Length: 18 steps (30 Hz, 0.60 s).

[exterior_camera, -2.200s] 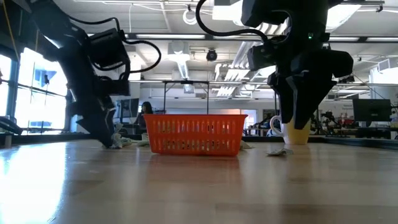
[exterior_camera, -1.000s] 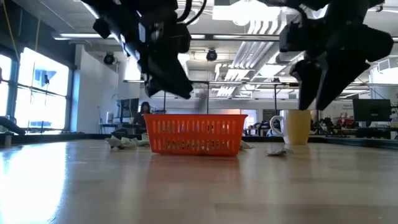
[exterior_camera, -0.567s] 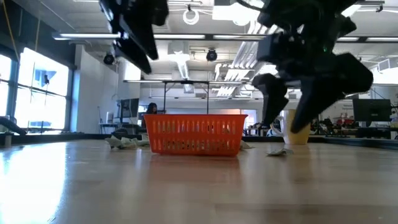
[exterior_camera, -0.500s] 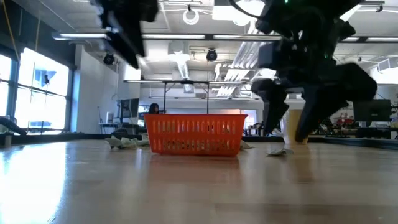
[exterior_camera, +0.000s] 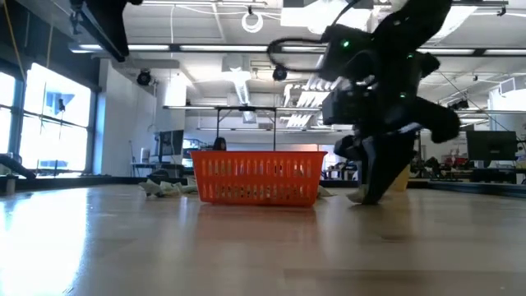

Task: Pick and place Stevia / Truvia into bins
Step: Put the stevia packet into the orange bin

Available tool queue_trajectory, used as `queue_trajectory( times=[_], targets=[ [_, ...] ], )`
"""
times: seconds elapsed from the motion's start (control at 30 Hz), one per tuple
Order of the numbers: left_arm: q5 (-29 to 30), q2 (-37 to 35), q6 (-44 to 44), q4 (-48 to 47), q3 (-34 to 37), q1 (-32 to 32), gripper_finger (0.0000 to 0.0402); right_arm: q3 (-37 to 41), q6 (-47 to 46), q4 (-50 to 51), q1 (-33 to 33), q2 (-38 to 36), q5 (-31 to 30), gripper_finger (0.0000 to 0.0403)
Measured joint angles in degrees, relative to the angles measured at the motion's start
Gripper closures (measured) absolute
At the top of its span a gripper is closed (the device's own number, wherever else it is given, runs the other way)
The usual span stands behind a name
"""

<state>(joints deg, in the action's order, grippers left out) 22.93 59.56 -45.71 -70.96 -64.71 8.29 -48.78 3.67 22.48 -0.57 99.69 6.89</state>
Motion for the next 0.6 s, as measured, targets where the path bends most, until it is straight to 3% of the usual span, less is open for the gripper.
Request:
queue_trajectory(
  times=[0.07, 0.2, 0.33, 0.47, 0.6],
  targets=[
    [2.1, -2.0, 0.1, 0.2, 0.0, 0.0, 0.0253, -2.1, -5.0, 6.2, 1.7, 0.0, 0.7, 0.0389],
    [6.5, -4.3, 0.7, 0.3, 0.0, -0.1, 0.0260, -9.2, -10.0, 19.9, 2.0, -2.3, -2.2, 0.0385],
    [8.5, -4.7, 3.4, 0.3, 0.0, -1.7, 0.0261, -21.1, -12.5, 20.6, 0.7, -5.9, -4.4, 0.0395],
    [7.6, -4.7, 6.3, 0.9, 3.0, -7.5, 0.0261, -27.9, -13.5, 13.1, 1.6, -3.5, -1.5, 0.0357],
    [1.4, -4.7, 9.8, 4.2, 7.8, -14.5, 0.0261, -30.7, -17.7, 15.2, 3.1, 2.4, 3.2, 0.0289]
  ],
)
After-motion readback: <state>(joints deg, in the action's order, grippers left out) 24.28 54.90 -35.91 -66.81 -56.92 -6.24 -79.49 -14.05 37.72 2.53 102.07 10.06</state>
